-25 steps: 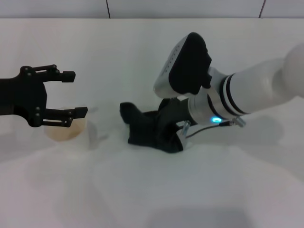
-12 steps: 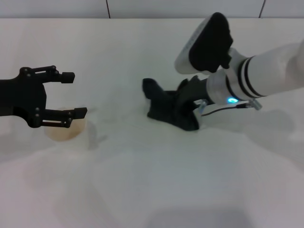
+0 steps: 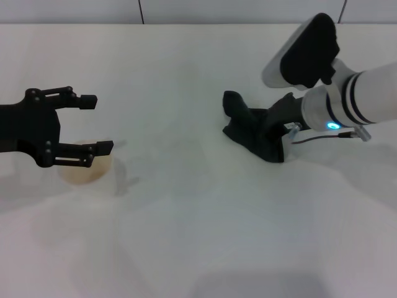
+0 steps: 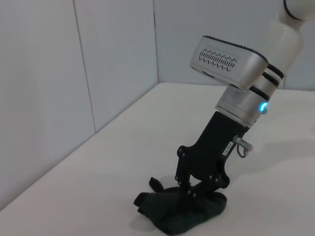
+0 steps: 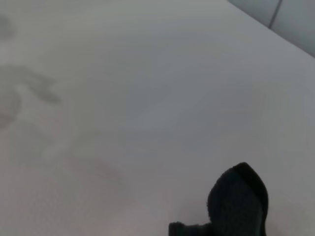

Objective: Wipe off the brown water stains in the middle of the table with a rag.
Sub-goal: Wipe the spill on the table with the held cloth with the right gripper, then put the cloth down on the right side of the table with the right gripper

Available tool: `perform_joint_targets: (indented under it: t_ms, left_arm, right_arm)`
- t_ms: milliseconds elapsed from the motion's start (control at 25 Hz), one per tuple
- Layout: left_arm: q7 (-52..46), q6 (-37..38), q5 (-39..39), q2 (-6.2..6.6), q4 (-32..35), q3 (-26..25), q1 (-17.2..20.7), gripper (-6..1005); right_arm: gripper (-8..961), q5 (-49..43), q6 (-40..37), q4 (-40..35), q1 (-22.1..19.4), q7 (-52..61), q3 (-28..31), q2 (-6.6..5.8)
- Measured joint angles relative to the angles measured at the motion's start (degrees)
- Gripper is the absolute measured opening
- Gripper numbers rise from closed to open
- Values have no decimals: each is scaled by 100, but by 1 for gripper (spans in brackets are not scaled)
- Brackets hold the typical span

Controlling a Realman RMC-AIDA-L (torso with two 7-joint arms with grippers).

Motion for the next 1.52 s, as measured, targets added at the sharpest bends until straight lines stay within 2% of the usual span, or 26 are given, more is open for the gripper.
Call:
perform_joint_targets:
  t_ms: [240,320,440,1160,1360,1520]
  left_arm:
    - [-2,-7,0,-5,0,0,6,880]
    - [-3,-9,0,-6,0,0,8,880]
    - [-3,-12,0,-7,0,0,8,880]
    - [4,-34,0,-7,3,0,1,880]
    - [26,-34,-1,-6,8,0,7,880]
    - [40,-33,-1,-6,9,0,9,880]
  right_arm:
    - [77,-3,-64,-325,-334,-11,83,-7]
    - [77,-2,-135,-621,-527,-8,-2,7]
    - [77,17,-185,-779,-600,18,-138,20]
    - [76,376,-666,-1479,-695,333,-1201,41]
    - [76,506,-821,-1599,-707,326,-1227,24]
    - [76,498,-887,-1613,-765,266,-947,-6]
